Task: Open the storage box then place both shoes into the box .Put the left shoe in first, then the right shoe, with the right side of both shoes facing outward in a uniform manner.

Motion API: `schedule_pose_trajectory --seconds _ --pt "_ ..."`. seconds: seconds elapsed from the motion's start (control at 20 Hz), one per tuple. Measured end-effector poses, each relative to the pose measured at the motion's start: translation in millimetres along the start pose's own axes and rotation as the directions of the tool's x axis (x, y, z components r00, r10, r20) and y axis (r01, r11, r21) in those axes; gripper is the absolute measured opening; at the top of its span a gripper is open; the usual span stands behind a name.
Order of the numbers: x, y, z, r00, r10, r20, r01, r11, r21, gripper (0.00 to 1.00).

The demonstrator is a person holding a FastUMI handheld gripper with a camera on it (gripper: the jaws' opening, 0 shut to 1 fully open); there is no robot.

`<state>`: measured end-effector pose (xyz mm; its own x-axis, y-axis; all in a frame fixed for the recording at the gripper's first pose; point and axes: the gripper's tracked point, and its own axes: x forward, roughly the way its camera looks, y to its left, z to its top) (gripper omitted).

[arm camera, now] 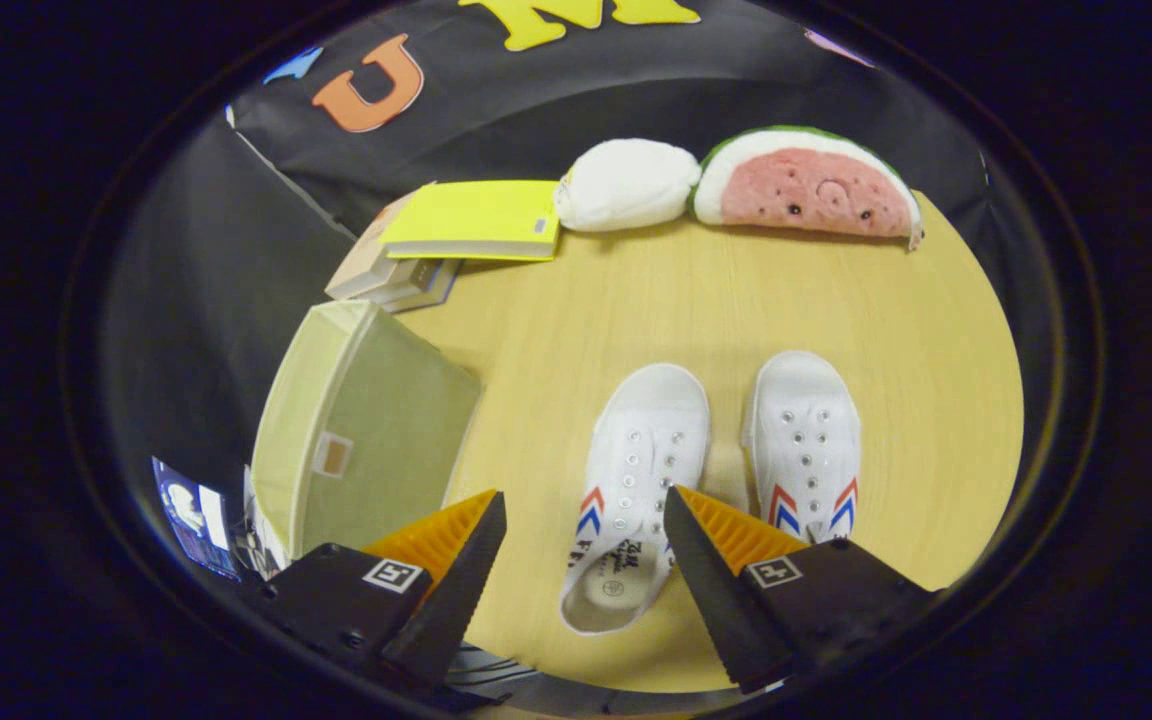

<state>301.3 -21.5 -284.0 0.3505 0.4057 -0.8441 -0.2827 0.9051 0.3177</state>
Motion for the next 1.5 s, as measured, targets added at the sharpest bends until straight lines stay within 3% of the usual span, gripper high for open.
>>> schedule_pose_trajectory --seconds 0.2,0.45,0.65,0.9,1.15,1.5 --pt "26 -34 -23 0.987 -0.045 -0.153 0.046 0.999 0.001 0.96" --pt "52 -44 -33 0.961 -0.029 -0.275 0.036 0.999 0.021 0.61" --pt "63 -45 -32 0.961 0.007 -0.277 0.002 1.0 0.03 0.28" --pt "58 -46 -34 0.958 0.108 -0.267 -0.066 0.984 0.163 0.11" --pt "42 -34 -34 0.958 0.198 -0.206 -0.137 0.951 0.278 0.07" --pt "-26 3 -35 0.98 0.117 -0.163 -0.078 0.97 0.232 0.07"
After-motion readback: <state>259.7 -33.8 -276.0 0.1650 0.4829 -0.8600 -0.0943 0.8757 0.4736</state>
